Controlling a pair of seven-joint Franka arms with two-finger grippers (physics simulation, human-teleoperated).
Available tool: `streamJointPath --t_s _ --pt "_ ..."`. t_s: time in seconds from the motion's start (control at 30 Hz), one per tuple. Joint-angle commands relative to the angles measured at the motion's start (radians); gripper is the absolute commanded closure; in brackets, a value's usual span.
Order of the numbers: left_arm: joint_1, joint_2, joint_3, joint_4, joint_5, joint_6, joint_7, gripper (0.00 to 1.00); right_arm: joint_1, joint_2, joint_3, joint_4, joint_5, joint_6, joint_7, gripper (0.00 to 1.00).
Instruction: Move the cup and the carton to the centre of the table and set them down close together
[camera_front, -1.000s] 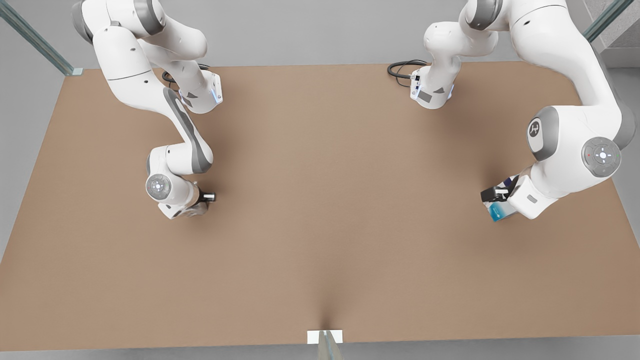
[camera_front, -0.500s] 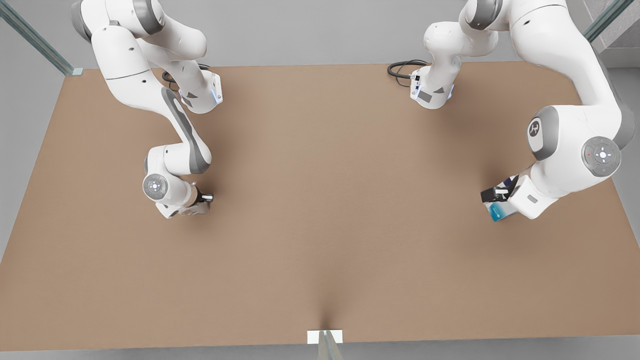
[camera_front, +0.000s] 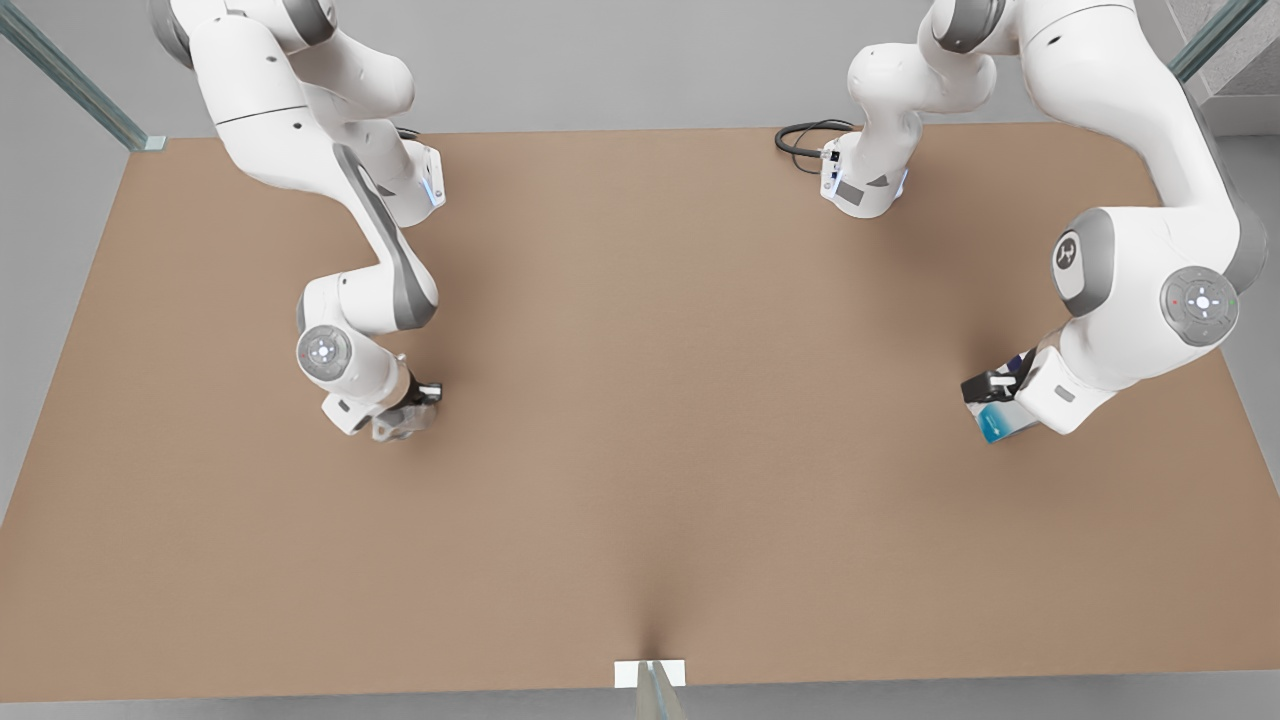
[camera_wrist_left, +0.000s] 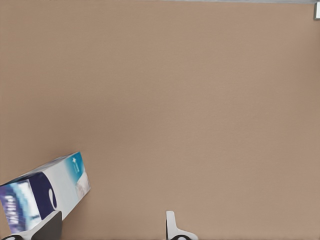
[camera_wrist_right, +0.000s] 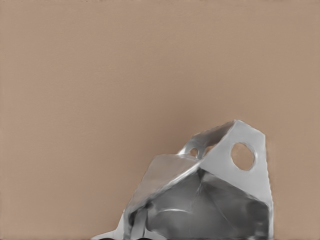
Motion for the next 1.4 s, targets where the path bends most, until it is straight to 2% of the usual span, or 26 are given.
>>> streamJointPath --t_s 0.0,0.17,0.23,0.6,0.67,0.8,0.93,1.0,1.27,1.37 --pt "0.000 0.001 0.000 0.000 0.002 0.004 0.000 0.00 0.006 0.001 0.000 0.006 -0.004 0.000 0.011 0.79" --pt "0.000 0.003 0.000 0.000 0.002 0.004 0.000 0.00 0.062 0.050 0.001 0.079 0.002 -0.002 0.081 0.79" --pt "0.000 0.003 0.000 0.000 0.002 0.004 0.000 0.00 0.113 0.089 0.000 0.173 0.032 -0.064 0.127 0.79" --pt "0.001 0.005 0.005 0.000 0.004 0.005 0.002 0.00 0.302 0.274 -0.011 0.457 0.146 -0.071 0.276 0.79" --pt "0.003 0.006 0.006 0.000 0.004 0.013 0.002 0.00 0.372 0.317 -0.066 0.556 0.147 -0.144 0.310 0.79" --pt "0.005 0.008 0.011 0.000 0.004 0.019 0.003 0.00 0.420 0.377 -0.095 0.645 0.157 -0.153 0.322 0.79" --pt "0.008 0.009 0.011 0.000 0.004 0.019 0.003 0.00 0.535 0.478 -0.206 0.839 0.200 -0.259 0.339 0.79" --pt "0.009 0.009 0.011 0.000 0.004 0.019 0.003 0.00 0.573 0.550 -0.210 0.932 0.204 -0.246 0.397 0.79" --pt "0.015 0.011 0.011 -0.002 0.004 0.021 0.000 0.00 0.658 0.716 -0.203 1.077 0.204 -0.078 0.571 0.79" --pt "0.043 -0.046 0.012 -0.143 0.001 0.110 -0.201 0.00 0.662 0.736 -0.203 1.092 0.204 -0.074 0.601 0.79"
